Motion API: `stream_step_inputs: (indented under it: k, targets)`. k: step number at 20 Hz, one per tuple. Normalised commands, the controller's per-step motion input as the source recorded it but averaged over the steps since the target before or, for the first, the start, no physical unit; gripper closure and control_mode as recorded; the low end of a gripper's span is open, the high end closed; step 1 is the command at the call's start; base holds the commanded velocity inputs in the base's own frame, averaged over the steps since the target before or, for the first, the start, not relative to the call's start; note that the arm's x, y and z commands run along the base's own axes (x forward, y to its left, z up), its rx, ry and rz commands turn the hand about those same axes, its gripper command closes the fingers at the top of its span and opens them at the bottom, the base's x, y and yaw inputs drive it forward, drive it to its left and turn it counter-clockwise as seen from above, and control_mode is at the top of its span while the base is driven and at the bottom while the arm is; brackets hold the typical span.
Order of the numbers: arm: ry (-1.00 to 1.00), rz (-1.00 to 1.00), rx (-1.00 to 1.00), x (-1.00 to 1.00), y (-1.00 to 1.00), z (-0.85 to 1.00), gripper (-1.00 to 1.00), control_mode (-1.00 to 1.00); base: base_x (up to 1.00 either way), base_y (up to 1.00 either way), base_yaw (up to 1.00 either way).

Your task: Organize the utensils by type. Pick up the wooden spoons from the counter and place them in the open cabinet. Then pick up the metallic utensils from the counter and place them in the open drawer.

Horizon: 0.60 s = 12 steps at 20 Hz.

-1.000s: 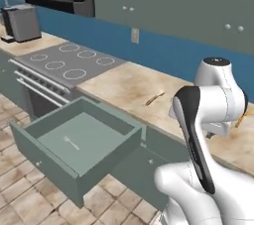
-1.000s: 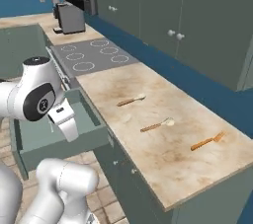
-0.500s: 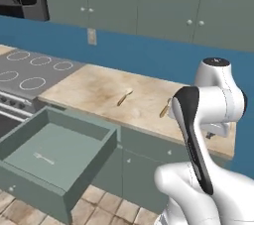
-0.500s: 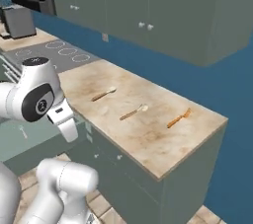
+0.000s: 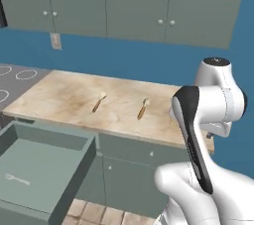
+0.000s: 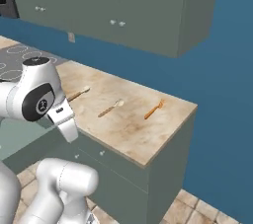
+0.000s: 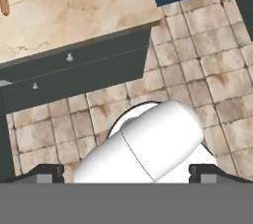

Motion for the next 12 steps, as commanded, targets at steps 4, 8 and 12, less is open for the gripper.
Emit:
stream_step_inputs:
  k: [4,8,12]
  targets:
    - [0.0,0.0,0.0,0.0,0.0,0.0,-1.0,1.0,0.17,0.0,-0.29]
    - [0.0,0.0,0.0,0.0,0.0,0.0,-1.0,1.0,0.31,0.08,-0.22]
    - [0.0,0.0,0.0,0.0,0.0,0.0,-1.0,1.0,0.19,0.17,-0.12]
